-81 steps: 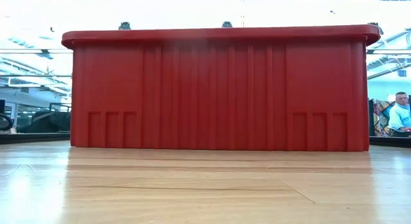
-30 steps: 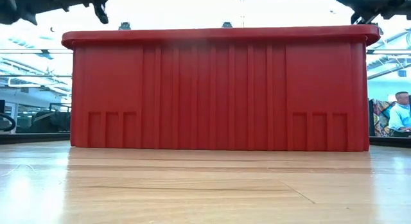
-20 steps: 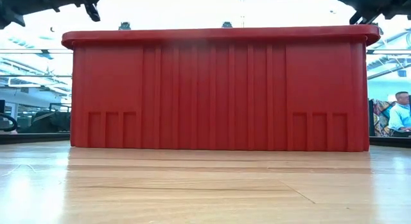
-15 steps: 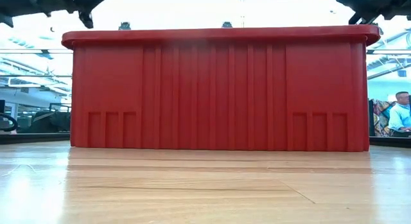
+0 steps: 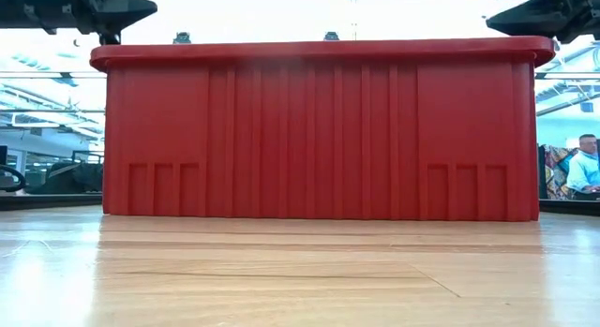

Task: Pick and place slides into bin
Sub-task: Return to Home Position

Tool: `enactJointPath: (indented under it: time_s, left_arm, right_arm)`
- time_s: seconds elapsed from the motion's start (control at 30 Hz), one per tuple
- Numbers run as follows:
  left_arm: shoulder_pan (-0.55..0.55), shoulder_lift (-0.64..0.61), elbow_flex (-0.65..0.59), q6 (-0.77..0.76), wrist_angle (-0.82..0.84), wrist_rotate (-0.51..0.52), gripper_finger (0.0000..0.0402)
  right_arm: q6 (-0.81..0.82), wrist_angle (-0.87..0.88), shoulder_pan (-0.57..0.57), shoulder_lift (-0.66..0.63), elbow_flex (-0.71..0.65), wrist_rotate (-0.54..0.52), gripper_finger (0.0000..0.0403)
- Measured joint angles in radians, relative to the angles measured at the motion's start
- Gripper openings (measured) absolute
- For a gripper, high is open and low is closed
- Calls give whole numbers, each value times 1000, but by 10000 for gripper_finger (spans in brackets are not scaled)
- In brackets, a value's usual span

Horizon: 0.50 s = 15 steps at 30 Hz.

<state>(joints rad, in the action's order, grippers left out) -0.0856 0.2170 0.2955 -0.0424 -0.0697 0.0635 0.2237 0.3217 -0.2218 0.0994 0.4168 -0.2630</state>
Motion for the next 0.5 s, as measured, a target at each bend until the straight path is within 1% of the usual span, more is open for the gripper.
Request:
enactJointPath:
  time_s: [0.07,0.23,0.43,0.5]
  left_arm:
    - [0,-4,0,-28,-1,-5,1]
    - [0,0,0,-94,4,-64,2]
    - [0,0,0,-104,8,-67,16]
    - [0,0,0,-161,6,-67,20]
  right_arm:
    - [0,-4,0,0,0,0,0]
    - [0,-3,0,0,0,0,0]
    - [-5,2,0,0,0,1,0]
    - [-6,1,0,0,0,1,0]
